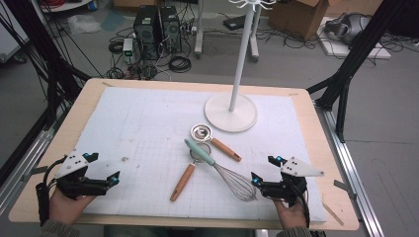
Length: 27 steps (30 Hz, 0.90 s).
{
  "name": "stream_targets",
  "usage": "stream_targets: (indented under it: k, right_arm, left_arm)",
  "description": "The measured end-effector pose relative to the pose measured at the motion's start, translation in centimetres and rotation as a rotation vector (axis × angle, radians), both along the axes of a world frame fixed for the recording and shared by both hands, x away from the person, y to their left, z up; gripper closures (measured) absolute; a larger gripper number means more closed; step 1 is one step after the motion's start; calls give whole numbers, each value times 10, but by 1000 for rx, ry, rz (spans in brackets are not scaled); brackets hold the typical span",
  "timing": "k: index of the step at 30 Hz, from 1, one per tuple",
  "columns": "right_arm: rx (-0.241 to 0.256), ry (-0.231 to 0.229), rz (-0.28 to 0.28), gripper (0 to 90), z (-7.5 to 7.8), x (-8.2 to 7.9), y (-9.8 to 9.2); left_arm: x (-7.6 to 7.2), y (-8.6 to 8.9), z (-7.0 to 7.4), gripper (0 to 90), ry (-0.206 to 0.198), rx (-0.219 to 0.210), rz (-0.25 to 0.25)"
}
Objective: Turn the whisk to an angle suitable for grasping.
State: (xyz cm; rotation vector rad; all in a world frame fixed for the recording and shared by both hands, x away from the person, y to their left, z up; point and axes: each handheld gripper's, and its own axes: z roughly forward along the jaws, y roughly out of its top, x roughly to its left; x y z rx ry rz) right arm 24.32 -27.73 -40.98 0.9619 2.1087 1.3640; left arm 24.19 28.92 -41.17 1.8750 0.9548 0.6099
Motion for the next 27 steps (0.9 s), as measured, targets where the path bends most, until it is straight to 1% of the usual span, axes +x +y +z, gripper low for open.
stream_targets:
  k: [1,4,8,11,15,16,21,25,27]
  right_arm:
    - [3,8,1,170,0,0,1]
    - [-3,7,6,171,0,1,1]
    - [5,4,5,170,0,-2,0]
    - [11,6,1,170,1,-4,0]
    - [4,13,10,170,1,-4,2]
    - [3,7,14,171,1,-4,2]
    - [10,14,27,171,1,-4,1]
    - [8,18,36,178,4,-4,0]
    - [4,28,37,179,7,-2,0]
  left_arm:
    - [0,0,0,23,1,-2,2]
    - [0,0,0,23,4,-1,-4]
    - [-1,-1,1,23,-1,-2,-9]
    - [-2,-2,2,23,-8,6,-18]
    - [-4,-3,2,23,-13,6,-21]
    - [-4,-3,2,23,-13,5,-20]
    - [-3,-5,2,23,-13,8,-20]
    - [-3,-6,2,23,-12,6,-21]
    - [-4,-6,2,23,-16,15,-20]
